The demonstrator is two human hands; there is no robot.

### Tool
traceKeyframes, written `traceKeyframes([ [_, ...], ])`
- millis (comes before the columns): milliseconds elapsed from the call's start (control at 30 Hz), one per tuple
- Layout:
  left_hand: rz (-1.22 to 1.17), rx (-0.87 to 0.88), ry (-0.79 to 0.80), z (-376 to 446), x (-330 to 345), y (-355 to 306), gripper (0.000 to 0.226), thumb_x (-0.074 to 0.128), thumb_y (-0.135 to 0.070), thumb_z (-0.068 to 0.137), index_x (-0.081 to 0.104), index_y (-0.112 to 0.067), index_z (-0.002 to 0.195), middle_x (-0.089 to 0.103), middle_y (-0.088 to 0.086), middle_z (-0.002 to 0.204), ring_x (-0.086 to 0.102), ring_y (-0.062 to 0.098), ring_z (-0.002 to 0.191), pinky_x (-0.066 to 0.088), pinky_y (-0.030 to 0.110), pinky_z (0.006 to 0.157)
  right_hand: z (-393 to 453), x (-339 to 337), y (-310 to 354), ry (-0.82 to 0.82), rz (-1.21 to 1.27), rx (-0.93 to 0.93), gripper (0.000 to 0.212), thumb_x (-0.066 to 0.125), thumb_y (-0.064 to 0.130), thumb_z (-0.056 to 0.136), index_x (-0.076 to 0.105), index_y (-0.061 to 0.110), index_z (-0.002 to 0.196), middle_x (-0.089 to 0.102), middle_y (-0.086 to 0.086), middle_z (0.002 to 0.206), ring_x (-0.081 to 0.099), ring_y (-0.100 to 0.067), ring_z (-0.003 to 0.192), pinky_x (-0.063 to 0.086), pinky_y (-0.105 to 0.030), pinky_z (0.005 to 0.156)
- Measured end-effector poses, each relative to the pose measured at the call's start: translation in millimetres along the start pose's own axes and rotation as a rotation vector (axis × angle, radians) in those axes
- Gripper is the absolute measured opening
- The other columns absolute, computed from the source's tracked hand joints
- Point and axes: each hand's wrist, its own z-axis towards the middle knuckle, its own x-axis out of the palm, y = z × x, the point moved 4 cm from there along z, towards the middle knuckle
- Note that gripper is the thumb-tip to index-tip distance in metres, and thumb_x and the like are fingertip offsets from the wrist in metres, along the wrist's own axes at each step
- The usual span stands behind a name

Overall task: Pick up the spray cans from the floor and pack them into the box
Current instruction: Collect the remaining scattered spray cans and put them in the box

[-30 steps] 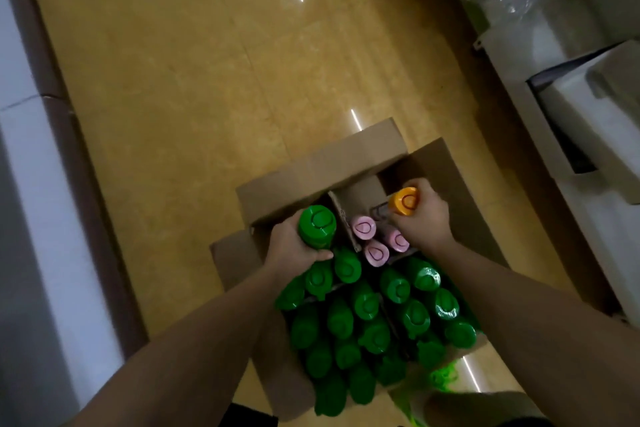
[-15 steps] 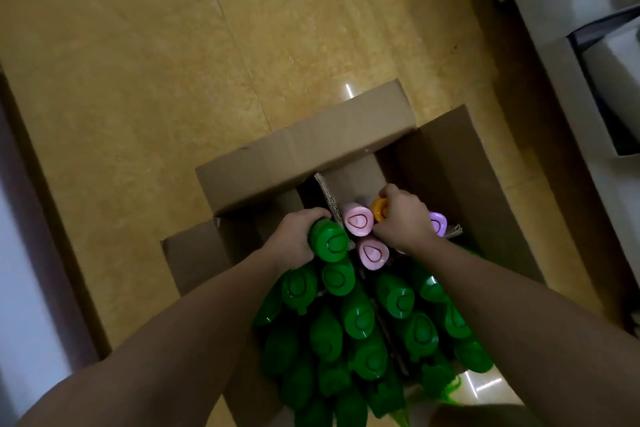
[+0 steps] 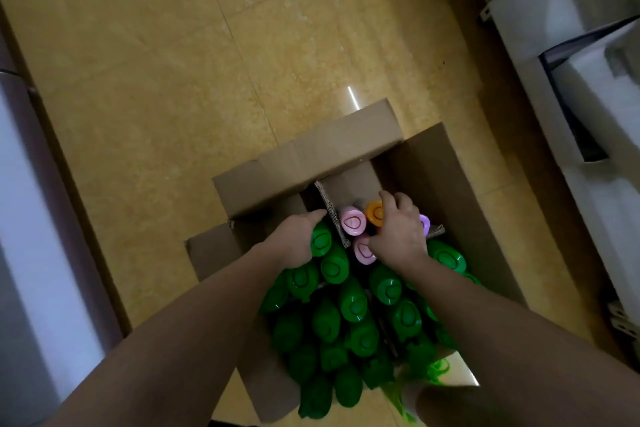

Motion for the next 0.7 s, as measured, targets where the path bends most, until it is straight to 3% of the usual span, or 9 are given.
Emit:
traceKeyframes([
  [167,0.101,-0.009,-0.017,-57.3,-43.4,-57.7,0.092,0.065,0.001,0.080,0.021,-0.016,0.158,0.034,0.009,0.158,0.037,0.028,0.141,0.039,0.037,0.111,-55.7,-59.9,18.3,-0.046,0.083,-0.022,0.083,0.068,0.016,0.074,0.035,0.016,0.150,0.032,-0.014,0.150,0.034,-0.035,0.133,0.034,-0.038,0.105],
  [300,0.060,0.028,-0.212,-106.3,-88.2,-129.9,0.078,0.072,-0.024,0.082,0.036,-0.015,0.150,0.055,0.011,0.139,0.052,0.030,0.127,0.045,0.033,0.101,-103.3,-125.9,23.3,-0.104,0.099,-0.071,0.072,0.065,0.026,0.080,0.039,0.019,0.147,0.035,-0.013,0.149,0.037,-0.034,0.131,0.039,-0.039,0.106],
  [433,0.009,0.035,-0.387,-163.0,-129.8,-218.0,0.083,0.074,-0.037,0.082,0.034,-0.018,0.152,0.040,0.008,0.153,0.045,0.029,0.134,0.038,0.034,0.111,-153.2,-209.1,22.2,-0.172,0.102,-0.147,0.070,0.062,0.037,0.080,0.042,0.021,0.145,0.041,-0.013,0.145,0.042,-0.034,0.127,0.041,-0.041,0.105],
  [567,-0.006,0.085,-0.603,-237.4,-167.1,-302.7,0.081,0.073,-0.042,0.081,0.038,-0.018,0.151,0.041,0.006,0.153,0.040,0.023,0.139,0.034,0.030,0.112,-211.3,-292.6,22.4,-0.270,0.096,-0.215,0.070,0.062,0.036,0.081,0.042,0.023,0.147,0.045,-0.013,0.144,0.044,-0.034,0.128,0.042,-0.039,0.104],
  [700,0.076,0.180,-0.668,-301.9,-191.5,-373.6,0.083,0.070,-0.052,0.082,0.036,-0.022,0.151,0.040,0.006,0.154,0.035,0.023,0.142,0.034,0.037,0.115,-283.4,-359.8,15.8,-0.377,0.117,-0.239,0.070,0.061,0.041,0.085,0.037,0.025,0.150,0.043,-0.012,0.147,0.040,-0.033,0.132,0.040,-0.038,0.106],
])
